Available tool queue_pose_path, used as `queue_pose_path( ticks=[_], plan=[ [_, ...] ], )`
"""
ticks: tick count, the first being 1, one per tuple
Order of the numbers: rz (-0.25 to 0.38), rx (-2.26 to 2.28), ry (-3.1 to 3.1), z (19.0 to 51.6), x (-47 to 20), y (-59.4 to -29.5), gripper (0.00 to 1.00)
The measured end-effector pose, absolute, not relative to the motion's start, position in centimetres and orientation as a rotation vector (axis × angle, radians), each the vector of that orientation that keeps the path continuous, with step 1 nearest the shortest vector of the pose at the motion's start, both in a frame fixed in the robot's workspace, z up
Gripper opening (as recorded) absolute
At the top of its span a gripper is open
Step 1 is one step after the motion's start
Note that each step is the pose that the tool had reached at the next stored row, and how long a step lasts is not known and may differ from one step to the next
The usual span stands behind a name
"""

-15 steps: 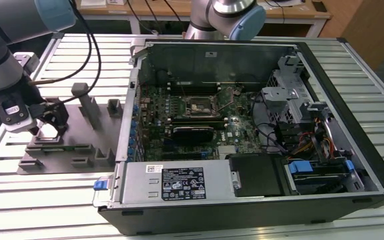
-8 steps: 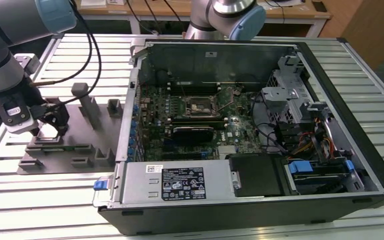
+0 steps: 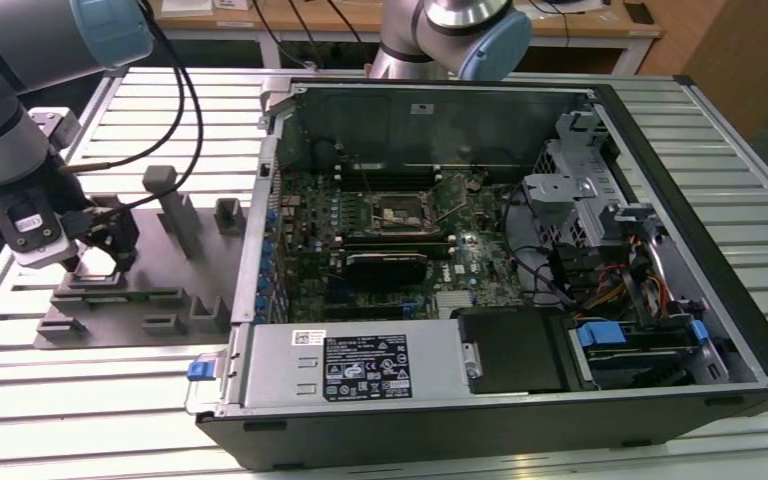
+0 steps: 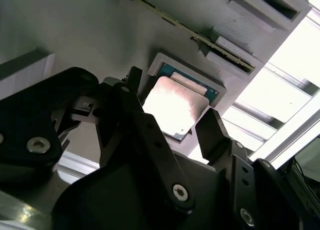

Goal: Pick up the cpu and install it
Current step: 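Pick up the cpu and move it towards the insertion slot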

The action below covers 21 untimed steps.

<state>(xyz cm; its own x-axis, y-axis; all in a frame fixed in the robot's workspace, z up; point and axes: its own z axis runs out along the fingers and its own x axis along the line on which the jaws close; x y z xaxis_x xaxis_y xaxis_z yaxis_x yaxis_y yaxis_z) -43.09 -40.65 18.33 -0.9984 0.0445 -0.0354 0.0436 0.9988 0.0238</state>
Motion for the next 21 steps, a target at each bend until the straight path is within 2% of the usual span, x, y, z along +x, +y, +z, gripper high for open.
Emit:
queue_pose_path(
  ticks=[4, 5, 21],
  plan=[
    [0.036, 0.068, 3.105, 18.33, -43.09, -40.65, 0.69],
    [0.036, 0.068, 3.105, 18.33, -43.09, -40.65, 0.62],
    [0.039, 0.068, 3.104, 18.33, -43.35, -40.65, 0.62]
  ],
)
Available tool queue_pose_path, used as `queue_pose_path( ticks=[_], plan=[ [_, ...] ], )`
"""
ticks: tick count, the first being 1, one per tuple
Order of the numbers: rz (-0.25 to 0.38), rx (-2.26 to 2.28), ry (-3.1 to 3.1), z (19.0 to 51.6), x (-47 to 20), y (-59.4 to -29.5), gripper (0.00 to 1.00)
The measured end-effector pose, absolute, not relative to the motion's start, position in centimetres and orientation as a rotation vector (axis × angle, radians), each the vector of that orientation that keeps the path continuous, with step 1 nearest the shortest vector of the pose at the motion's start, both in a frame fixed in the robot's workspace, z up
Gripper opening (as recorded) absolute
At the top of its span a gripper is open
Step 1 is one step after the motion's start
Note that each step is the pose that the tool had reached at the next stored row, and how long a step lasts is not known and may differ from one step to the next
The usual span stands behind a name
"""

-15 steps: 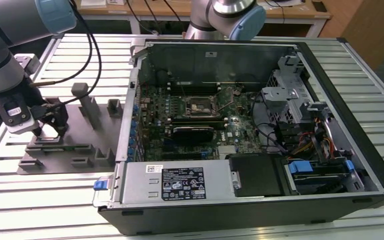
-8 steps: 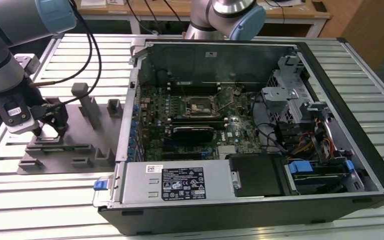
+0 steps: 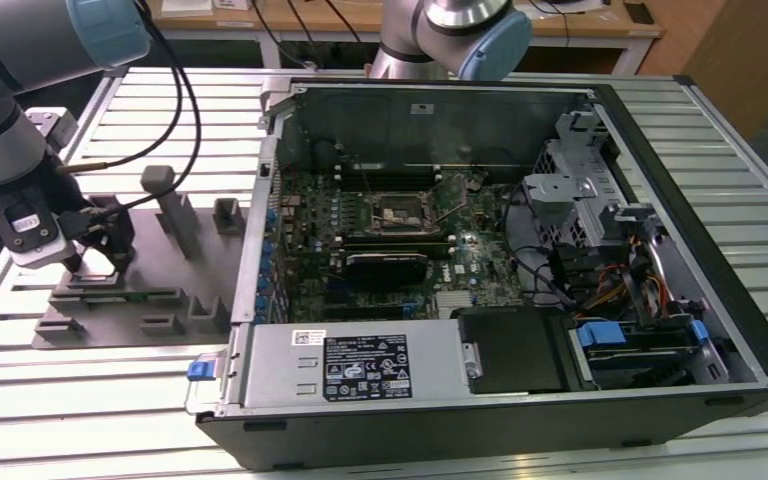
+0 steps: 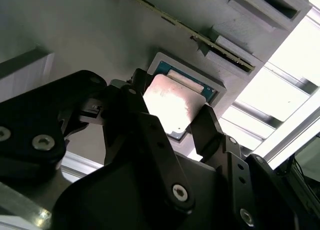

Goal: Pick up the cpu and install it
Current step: 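Pick up the cpu and move it towards the insertion slot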

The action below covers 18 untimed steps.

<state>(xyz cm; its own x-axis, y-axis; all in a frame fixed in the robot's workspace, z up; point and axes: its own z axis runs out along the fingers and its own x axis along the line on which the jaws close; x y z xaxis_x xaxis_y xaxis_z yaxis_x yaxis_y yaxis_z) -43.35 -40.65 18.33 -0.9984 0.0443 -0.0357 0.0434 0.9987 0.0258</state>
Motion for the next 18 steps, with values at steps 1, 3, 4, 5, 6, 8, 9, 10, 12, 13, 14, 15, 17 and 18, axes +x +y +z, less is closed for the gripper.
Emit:
queue_pose_path(
  ticks=[1, 3, 4, 5, 6, 8, 9, 10, 12, 13, 14, 15, 17, 18],
  plan=[
    [0.039, 0.068, 3.104, 18.32, -43.35, -40.65, 0.62],
    [0.039, 0.068, 3.104, 18.33, -43.36, -40.66, 0.62],
    [0.039, 0.068, 3.104, 18.32, -43.37, -40.65, 0.62],
    [0.041, 0.068, 3.104, 18.33, -43.37, -40.65, 0.62],
    [0.043, 0.068, 3.104, 18.35, -43.38, -40.65, 0.62],
    [0.045, 0.068, 3.104, 18.4, -43.37, -40.65, 0.62],
    [0.046, 0.068, 3.104, 18.4, -43.36, -40.65, 0.62],
    [0.048, 0.068, 3.104, 18.42, -43.52, -40.66, 0.62],
    [0.051, 0.068, 3.104, 18.4, -43.65, -40.66, 0.62],
    [0.051, 0.069, 3.104, 18.4, -43.66, -40.65, 0.62],
    [0.051, 0.069, 3.104, 18.4, -43.67, -40.65, 0.62],
    [0.051, 0.069, 3.104, 18.4, -43.67, -40.65, 0.62],
    [0.051, 0.069, 3.104, 18.4, -43.67, -40.65, 0.62],
    [0.051, 0.069, 3.104, 18.4, -43.67, -40.65, 0.62]
  ],
)
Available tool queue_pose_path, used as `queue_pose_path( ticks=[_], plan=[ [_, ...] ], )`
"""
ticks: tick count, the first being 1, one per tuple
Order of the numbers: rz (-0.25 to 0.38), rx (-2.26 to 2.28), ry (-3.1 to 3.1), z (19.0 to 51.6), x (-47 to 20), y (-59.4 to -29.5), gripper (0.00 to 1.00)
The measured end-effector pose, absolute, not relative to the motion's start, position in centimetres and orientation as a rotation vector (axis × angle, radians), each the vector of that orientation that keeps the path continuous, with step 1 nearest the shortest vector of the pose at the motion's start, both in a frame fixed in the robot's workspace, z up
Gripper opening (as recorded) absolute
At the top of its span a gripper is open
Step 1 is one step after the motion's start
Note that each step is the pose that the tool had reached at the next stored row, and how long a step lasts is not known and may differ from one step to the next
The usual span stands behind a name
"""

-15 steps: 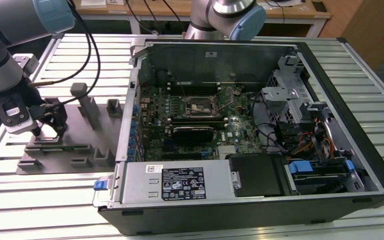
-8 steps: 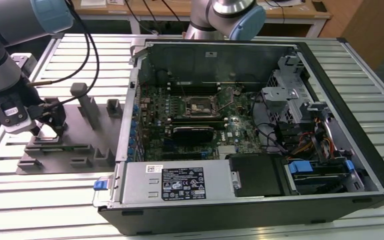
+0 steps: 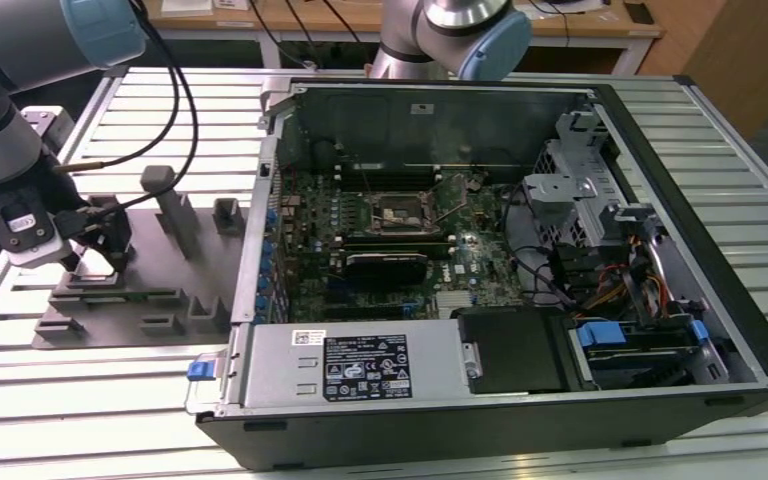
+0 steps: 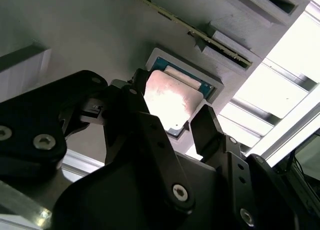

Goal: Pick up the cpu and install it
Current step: 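Pick up the cpu and move it towards the insertion slot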

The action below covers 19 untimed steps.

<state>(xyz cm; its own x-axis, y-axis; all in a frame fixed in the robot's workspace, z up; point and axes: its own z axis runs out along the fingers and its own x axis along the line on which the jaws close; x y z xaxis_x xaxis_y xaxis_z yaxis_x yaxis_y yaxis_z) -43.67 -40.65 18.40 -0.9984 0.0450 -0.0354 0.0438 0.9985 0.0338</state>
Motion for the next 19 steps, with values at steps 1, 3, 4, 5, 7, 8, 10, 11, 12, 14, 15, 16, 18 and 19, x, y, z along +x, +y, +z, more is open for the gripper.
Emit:
queue_pose_path(
  ticks=[1, 3, 4, 5, 7, 8, 10, 11, 12, 14, 15, 16, 18, 19],
  plan=[
    [0.051, 0.069, 3.104, 18.39, -43.67, -40.65, 0.62],
    [0.051, 0.069, 3.104, 18.39, -43.67, -40.65, 0.62],
    [0.051, 0.069, 3.104, 18.4, -43.67, -40.65, 0.6],
    [0.051, 0.069, 3.104, 18.4, -43.67, -40.65, 0.55],
    [0.051, 0.069, 3.104, 18.4, -43.67, -40.65, 0.54],
    [0.051, 0.069, 3.104, 18.4, -43.67, -40.65, 0.54],
    [0.051, 0.069, 3.104, 18.4, -43.67, -40.65, 0.54],
    [0.051, 0.069, 3.104, 18.4, -43.67, -40.65, 0.54],
    [0.051, 0.069, 3.104, 18.4, -43.67, -40.65, 0.54],
    [0.052, 0.069, 3.104, 18.5, -43.67, -40.65, 0.54],
    [0.052, 0.069, 3.104, 18.62, -43.67, -40.65, 0.54],
    [0.052, 0.069, 3.104, 18.76, -43.67, -40.65, 0.54],
    [0.053, 0.069, 3.104, 19.06, -43.67, -40.65, 0.54],
    [0.054, 0.069, 3.104, 19.22, -43.67, -40.65, 0.54]
  ],
)
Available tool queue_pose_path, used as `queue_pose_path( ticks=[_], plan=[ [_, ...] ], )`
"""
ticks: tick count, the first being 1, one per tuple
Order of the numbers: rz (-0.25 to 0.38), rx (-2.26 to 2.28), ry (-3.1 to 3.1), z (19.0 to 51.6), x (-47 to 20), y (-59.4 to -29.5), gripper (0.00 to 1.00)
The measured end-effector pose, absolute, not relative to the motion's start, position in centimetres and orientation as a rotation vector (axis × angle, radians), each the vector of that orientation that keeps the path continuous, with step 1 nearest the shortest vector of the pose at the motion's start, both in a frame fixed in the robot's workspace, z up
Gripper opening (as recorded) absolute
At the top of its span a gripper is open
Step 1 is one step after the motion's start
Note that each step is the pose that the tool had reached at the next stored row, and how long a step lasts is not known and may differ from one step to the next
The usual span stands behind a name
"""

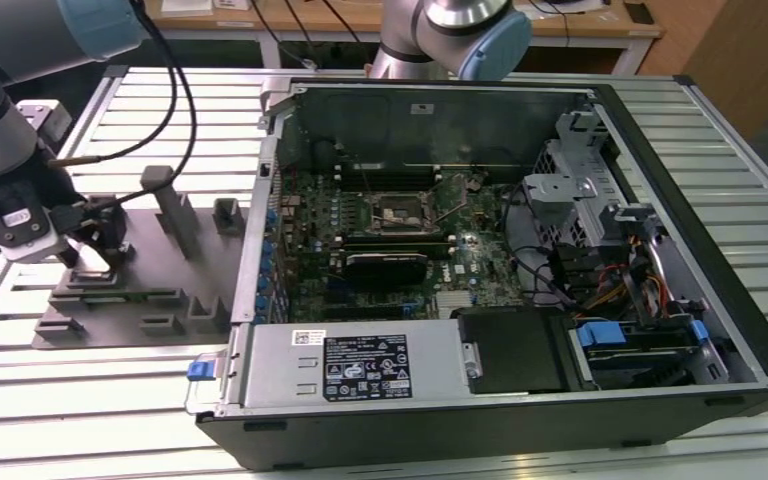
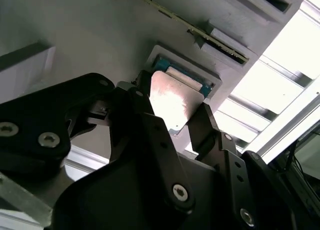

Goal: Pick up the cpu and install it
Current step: 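Pick up the cpu and move it towards the insertion slot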

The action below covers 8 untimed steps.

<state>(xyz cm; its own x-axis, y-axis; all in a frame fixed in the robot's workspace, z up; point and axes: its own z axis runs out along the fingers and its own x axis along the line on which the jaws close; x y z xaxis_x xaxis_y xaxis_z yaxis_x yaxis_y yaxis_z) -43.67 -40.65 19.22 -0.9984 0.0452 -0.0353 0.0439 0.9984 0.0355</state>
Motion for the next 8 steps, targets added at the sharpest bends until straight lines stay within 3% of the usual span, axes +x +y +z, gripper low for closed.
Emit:
queue_pose_path(
  ticks=[8],
  plan=[
    [0.059, 0.069, 3.104, 20.9, -43.7, -40.7, 0.54]
  ],
)
